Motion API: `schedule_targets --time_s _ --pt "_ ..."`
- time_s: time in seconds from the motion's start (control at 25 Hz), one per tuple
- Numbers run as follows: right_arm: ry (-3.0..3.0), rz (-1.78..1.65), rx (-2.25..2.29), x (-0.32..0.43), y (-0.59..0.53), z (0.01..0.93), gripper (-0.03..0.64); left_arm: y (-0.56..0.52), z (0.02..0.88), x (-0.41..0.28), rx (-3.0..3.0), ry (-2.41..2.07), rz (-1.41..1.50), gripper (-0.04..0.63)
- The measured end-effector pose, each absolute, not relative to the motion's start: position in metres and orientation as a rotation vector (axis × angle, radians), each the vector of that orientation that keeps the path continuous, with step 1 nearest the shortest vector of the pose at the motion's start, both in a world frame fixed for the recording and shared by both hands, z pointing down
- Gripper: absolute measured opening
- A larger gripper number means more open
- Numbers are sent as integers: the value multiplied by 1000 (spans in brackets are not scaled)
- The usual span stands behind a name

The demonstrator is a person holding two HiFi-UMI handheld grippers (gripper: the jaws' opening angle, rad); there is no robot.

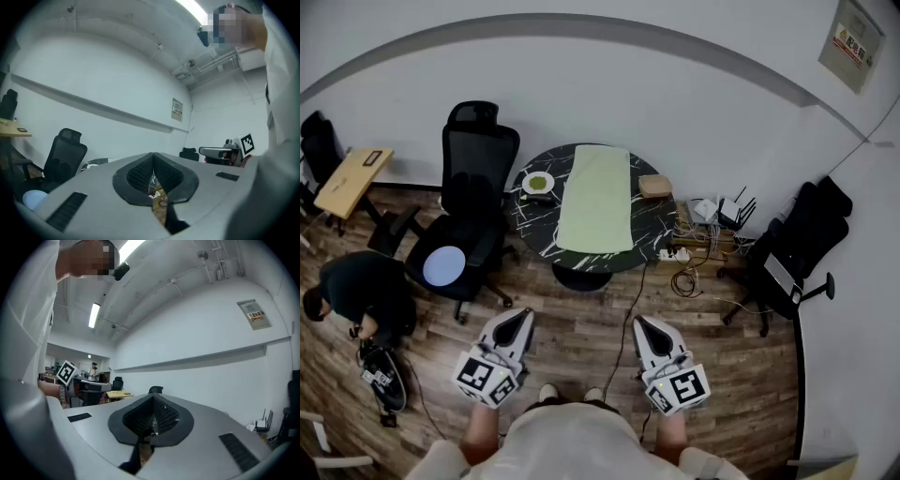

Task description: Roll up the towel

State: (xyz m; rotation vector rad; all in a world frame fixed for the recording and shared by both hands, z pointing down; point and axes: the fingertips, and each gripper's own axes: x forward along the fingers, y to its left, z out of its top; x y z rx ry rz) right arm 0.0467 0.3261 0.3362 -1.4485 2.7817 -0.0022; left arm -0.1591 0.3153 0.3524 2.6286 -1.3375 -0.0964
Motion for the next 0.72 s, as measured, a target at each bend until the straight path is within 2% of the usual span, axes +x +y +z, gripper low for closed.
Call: schedule_targets --time_s 0.72 --pt "2753 -1 -1413 51 310 329 -11 307 362 -152 2620 -1338 -37 3"
